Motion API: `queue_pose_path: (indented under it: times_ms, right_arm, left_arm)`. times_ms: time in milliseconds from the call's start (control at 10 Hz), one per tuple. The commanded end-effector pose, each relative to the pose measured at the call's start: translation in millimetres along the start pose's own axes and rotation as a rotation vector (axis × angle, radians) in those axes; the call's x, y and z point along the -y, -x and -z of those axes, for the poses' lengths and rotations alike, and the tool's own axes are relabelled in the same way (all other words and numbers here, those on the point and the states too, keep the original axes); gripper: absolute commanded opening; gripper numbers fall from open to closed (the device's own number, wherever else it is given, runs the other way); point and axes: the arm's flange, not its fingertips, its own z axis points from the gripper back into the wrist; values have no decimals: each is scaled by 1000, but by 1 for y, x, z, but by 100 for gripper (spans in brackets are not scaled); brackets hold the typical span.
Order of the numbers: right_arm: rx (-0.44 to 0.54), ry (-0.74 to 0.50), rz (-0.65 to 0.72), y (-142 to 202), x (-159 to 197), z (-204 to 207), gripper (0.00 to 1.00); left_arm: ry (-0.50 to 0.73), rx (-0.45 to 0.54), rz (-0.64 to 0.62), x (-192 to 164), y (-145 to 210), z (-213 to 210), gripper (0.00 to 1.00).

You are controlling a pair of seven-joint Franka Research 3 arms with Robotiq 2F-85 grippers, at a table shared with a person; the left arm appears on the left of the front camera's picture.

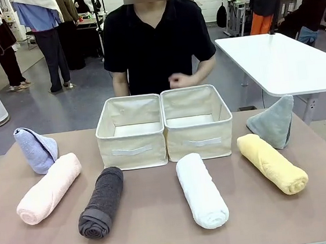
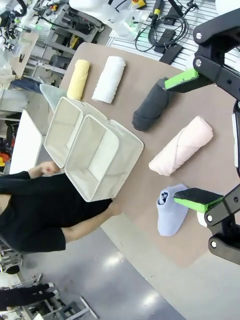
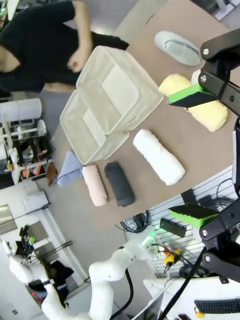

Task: Sort the towels based on their folding style.
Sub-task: Pick up one triangle-folded towel and place it in the left Fabric basket.

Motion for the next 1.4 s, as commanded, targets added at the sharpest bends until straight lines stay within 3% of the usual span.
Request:
queue_pose_path:
  times_ms: [0, 100, 1300]
  right_arm:
    - [-53, 8, -8, 7, 4, 11, 100]
    - [0, 0, 0, 0, 0, 0, 100]
    - [0, 0, 0, 0, 0, 0, 100]
  left_arm:
    - [11, 9, 3, -1, 0, 0, 100]
    - [11, 9, 3, -1, 0, 0, 100]
    - [11, 9, 3, -1, 0, 0, 100]
